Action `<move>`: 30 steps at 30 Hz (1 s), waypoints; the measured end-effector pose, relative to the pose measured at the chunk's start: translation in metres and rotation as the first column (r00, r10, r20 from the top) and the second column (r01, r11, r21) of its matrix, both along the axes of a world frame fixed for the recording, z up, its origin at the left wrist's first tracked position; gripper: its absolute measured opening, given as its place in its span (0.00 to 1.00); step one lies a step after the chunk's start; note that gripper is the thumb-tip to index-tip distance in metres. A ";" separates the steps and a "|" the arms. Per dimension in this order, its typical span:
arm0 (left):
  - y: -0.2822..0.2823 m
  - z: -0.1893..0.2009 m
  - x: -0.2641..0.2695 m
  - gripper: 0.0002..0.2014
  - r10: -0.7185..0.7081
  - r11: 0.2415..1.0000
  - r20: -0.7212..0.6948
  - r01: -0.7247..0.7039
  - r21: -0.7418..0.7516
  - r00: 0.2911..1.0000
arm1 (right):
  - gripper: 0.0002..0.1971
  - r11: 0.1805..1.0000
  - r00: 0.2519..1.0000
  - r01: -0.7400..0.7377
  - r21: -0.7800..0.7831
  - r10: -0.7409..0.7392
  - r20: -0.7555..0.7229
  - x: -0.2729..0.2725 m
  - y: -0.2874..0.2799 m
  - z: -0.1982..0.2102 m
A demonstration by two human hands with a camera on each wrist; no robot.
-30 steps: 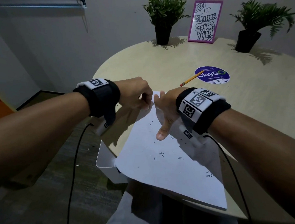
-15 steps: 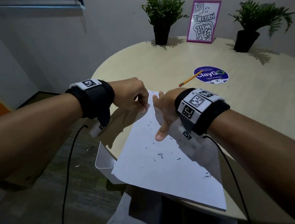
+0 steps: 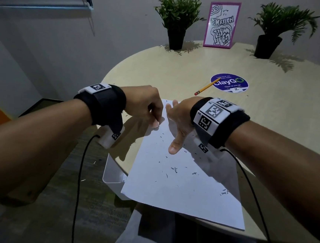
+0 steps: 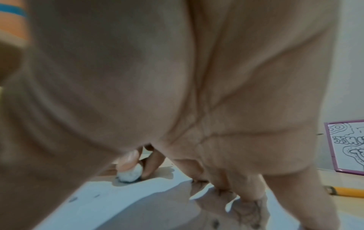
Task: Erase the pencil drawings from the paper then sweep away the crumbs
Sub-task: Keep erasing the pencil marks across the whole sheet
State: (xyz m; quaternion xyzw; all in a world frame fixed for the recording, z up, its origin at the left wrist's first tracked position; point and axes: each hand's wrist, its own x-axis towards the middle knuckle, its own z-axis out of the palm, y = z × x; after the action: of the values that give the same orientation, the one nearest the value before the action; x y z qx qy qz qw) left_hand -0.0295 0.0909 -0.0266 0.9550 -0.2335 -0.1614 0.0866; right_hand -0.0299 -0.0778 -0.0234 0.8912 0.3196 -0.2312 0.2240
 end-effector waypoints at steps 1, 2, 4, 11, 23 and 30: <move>-0.002 -0.001 0.003 0.04 -0.003 1.000 0.010 0.003 0.012 1.000 | 0.67 1.000 1.000 -0.002 -0.001 0.002 0.003 -0.001 0.000 0.001; -0.005 0.000 0.006 0.04 -0.007 1.000 0.035 0.006 0.027 0.999 | 0.69 1.000 1.000 -0.005 0.000 0.005 0.002 -0.001 0.001 0.001; -0.009 0.002 0.014 0.03 -0.015 0.997 0.087 0.009 0.071 0.996 | 0.75 1.000 1.000 -0.005 0.011 0.005 -0.005 -0.002 0.002 0.001; -0.004 0.005 0.030 0.03 0.038 0.988 0.203 -0.067 0.136 0.978 | 0.71 1.000 1.000 0.010 0.001 -0.010 0.011 -0.007 0.000 0.004; -0.010 0.004 0.037 0.04 0.068 0.977 0.222 -0.110 0.184 0.973 | 0.80 1.000 1.000 -0.012 -0.021 0.012 -0.006 -0.002 0.004 -0.001; -0.008 0.002 0.016 0.02 0.004 0.991 0.044 -0.009 0.134 0.999 | 0.79 0.999 0.999 -0.039 0.008 0.039 -0.010 0.000 0.001 0.000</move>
State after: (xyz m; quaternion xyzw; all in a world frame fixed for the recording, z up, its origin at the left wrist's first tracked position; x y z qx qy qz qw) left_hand -0.0134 0.0825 -0.0247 0.9627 -0.2208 -0.1554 0.0177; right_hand -0.0303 -0.0770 -0.0231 0.8845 0.3388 -0.2301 0.2233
